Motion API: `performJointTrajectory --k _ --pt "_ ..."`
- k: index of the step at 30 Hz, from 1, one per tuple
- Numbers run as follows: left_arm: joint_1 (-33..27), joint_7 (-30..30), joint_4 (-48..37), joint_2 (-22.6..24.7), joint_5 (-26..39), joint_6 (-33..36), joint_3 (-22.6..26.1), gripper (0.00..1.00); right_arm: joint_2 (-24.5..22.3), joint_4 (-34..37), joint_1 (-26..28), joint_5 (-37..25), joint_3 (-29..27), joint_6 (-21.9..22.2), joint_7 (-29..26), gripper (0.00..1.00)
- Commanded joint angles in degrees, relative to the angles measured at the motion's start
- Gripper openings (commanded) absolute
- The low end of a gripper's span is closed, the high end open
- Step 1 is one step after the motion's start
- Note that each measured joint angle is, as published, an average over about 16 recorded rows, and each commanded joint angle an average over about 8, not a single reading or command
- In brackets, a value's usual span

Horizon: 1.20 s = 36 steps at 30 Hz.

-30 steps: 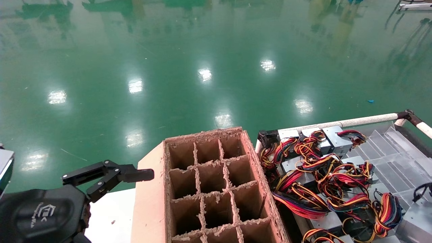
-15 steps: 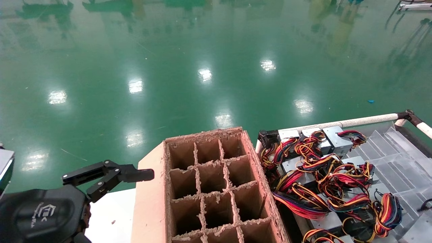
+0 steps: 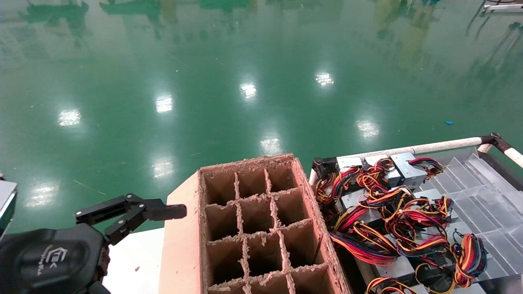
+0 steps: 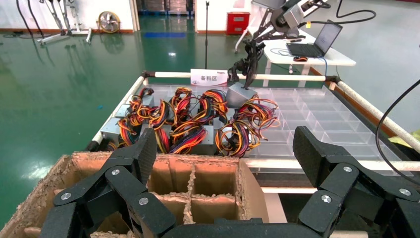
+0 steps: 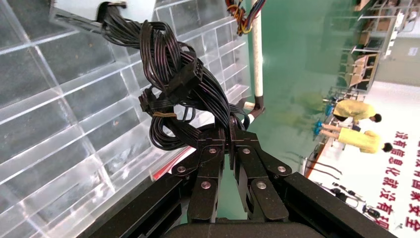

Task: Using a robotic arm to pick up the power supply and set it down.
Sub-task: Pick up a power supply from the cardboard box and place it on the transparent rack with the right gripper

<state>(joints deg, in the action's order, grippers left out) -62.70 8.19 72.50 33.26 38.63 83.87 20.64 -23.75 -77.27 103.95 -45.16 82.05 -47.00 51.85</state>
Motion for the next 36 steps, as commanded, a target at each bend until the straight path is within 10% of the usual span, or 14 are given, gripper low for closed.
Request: performJointTrajectory --k 1,36 --pt "0.0 0.0 0.0 0.0 0.0 0.0 0.0 1.0 -0.5 0.0 -0.3 -0.3 -0.5 -0.1 -0.4 0.0" --pt "0.0 0.0 0.0 0.0 0.0 0.0 0.0 1.0 0.3 -0.1 -3.2 -3.6 -3.4 0.3 -2.9 0.0"
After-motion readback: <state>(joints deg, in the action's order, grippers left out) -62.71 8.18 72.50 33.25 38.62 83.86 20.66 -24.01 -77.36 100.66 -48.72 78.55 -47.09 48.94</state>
